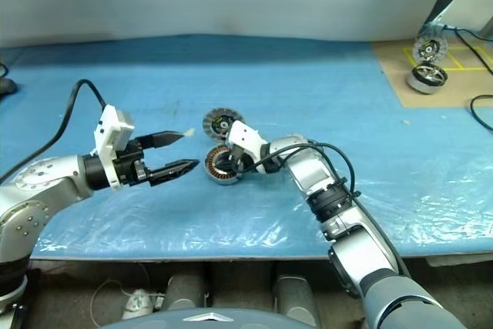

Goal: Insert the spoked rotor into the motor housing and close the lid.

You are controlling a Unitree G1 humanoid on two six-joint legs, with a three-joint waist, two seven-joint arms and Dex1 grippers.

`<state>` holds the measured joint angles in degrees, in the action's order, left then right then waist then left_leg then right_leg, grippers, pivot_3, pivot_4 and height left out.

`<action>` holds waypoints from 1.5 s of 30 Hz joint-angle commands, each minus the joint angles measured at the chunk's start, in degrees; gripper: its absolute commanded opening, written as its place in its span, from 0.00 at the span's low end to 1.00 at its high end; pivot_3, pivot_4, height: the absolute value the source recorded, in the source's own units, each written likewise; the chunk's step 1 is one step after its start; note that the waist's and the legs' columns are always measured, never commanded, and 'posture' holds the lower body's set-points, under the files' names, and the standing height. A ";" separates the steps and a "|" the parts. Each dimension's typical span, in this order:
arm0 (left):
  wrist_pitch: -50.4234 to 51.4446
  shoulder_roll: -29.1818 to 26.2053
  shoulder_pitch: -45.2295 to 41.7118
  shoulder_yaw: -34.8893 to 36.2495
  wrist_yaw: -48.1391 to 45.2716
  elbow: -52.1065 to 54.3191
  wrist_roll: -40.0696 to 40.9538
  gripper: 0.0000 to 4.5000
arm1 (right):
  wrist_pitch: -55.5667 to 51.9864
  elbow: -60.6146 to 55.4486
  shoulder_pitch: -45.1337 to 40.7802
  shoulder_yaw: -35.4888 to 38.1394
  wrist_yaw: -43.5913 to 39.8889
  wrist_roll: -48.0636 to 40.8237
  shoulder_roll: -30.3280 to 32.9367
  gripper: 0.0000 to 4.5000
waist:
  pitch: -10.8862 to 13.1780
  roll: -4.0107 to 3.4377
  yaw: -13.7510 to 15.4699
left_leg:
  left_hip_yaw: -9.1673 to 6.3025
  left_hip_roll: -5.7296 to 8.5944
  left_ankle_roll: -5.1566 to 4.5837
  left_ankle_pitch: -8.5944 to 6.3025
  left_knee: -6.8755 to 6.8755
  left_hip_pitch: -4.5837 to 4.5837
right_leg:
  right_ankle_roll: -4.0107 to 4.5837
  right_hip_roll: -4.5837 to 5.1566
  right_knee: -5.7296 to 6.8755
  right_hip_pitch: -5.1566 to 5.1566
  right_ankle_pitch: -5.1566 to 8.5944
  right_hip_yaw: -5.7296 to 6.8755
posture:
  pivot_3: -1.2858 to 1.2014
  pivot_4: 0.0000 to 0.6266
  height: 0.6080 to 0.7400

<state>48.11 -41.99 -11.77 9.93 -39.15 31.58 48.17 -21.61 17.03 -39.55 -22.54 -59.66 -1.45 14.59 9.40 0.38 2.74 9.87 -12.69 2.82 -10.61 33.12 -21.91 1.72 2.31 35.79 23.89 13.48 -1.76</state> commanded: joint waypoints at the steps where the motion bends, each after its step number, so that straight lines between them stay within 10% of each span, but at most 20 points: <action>1: 1.16 1.46 -1.68 -1.79 2.37 1.97 0.92 1.00 | -0.15 0.19 0.28 -0.59 -0.53 0.42 0.84 0.12 | 0.00 0.00 -0.01 | 0.00 0.00 0.00 0.00 0.00 0.00 | 0.00 0.00 0.00 0.00 0.00 0.00 | 0.52 0.24 1.00; 45: -8.29 1.10 0.09 -3.26 -7.31 -8.92 -6.62 1.00 | -2.96 -0.58 -0.81 0.65 -0.97 -0.54 1.39 0.12 | 0.00 0.00 0.29 | -0.01 -0.01 0.00 0.00 0.00 0.00 | 0.01 0.02 -0.02 -0.04 0.00 0.03 | 0.52 0.24 1.00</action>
<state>40.94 -41.53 -10.75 7.91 -47.15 21.85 42.40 -24.33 16.38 -40.02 -21.29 -60.11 -1.74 15.97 9.40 0.38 3.03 9.87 -12.69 2.82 -10.61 33.11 -21.92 1.72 2.33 35.76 23.86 13.49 -1.74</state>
